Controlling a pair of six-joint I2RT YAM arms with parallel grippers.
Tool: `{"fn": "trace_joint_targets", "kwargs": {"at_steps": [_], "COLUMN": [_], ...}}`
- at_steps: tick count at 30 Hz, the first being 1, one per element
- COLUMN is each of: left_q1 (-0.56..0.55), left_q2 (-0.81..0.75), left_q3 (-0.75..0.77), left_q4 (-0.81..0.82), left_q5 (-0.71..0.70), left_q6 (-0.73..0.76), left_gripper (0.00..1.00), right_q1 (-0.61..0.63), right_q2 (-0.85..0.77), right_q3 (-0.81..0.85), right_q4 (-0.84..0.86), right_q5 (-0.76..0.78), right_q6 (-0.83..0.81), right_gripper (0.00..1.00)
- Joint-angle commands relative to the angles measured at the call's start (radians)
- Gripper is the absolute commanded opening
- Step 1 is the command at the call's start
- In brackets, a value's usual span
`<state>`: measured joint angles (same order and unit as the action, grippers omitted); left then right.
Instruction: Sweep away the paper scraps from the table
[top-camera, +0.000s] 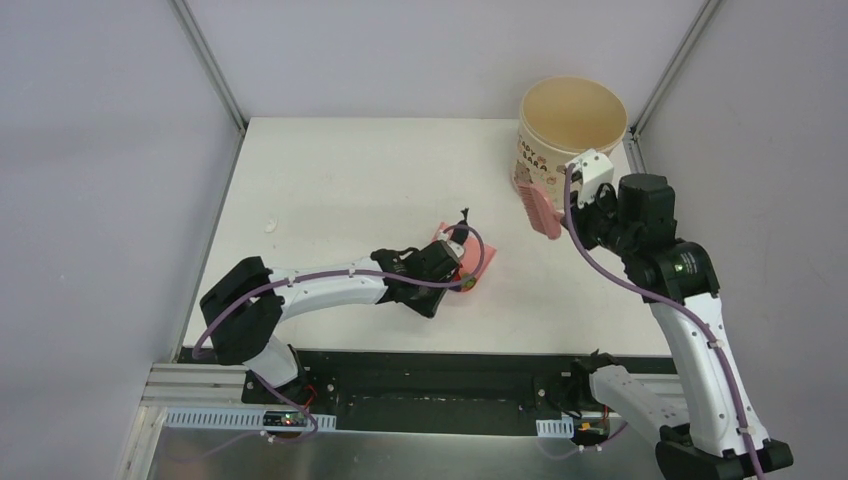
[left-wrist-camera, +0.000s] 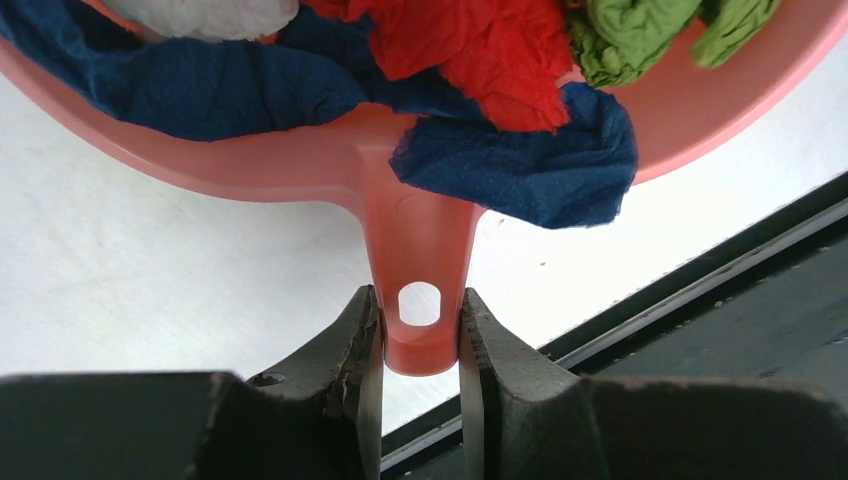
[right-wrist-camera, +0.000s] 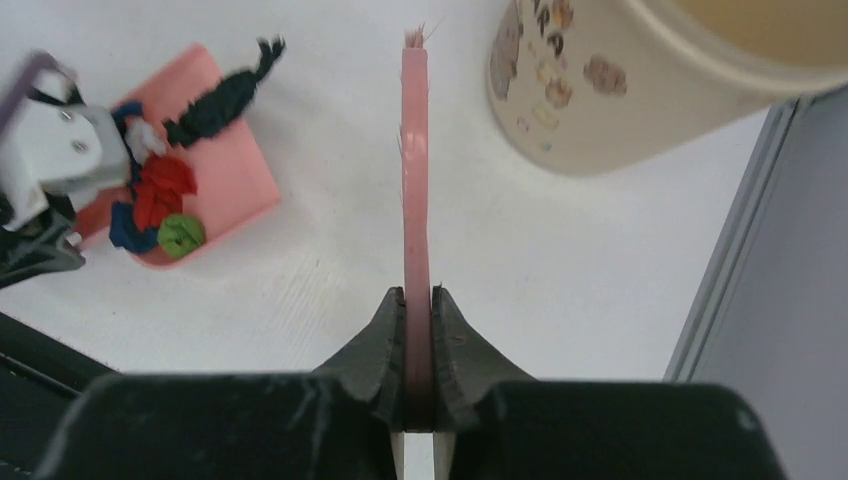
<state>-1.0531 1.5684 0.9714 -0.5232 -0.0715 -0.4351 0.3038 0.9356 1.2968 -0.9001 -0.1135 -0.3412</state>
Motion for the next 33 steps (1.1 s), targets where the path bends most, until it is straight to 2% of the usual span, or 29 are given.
{"fn": "trace_joint_targets", "kwargs": {"at_steps": [1,7,19,27,33], "left_q1": [-0.003,-0.002,0.008,0.038,0.088], "left_q2": [0.005,0.085,0.256,0.432,0.576], "left_q3": [0.143,0.341,0.767,1.116,1.403], "left_q4": [-0.061,-0.182,-0.317,-0.409,-0.434], "left_q5": [-0.075,-0.106,-0.122,-0.116,-0.088], "left_q6": [0.017,0.054,0.136,0.194,0.251], "left_gripper": [0.0,0.0,0.0,0.0,0.0], "right_q1": [-0.073,-0.148,-0.225,-0.261,-0.326], "right_q2": [-0.062,-0.148,-0.215,-0.272,-0.275], "right_q3": [-0.107,-0.243,-0.347,-0.411,-0.419], "right_q4": [-0.012,-0.025,-0.005,0.019,0.05], "right_q5": [0.008,0.107,0.009,-0.065,-0.018], "right_q6": [0.1,0.14,0.199,0.197,0.217], "right_gripper": [0.0,0.0,0.0,0.0,0.0]}}
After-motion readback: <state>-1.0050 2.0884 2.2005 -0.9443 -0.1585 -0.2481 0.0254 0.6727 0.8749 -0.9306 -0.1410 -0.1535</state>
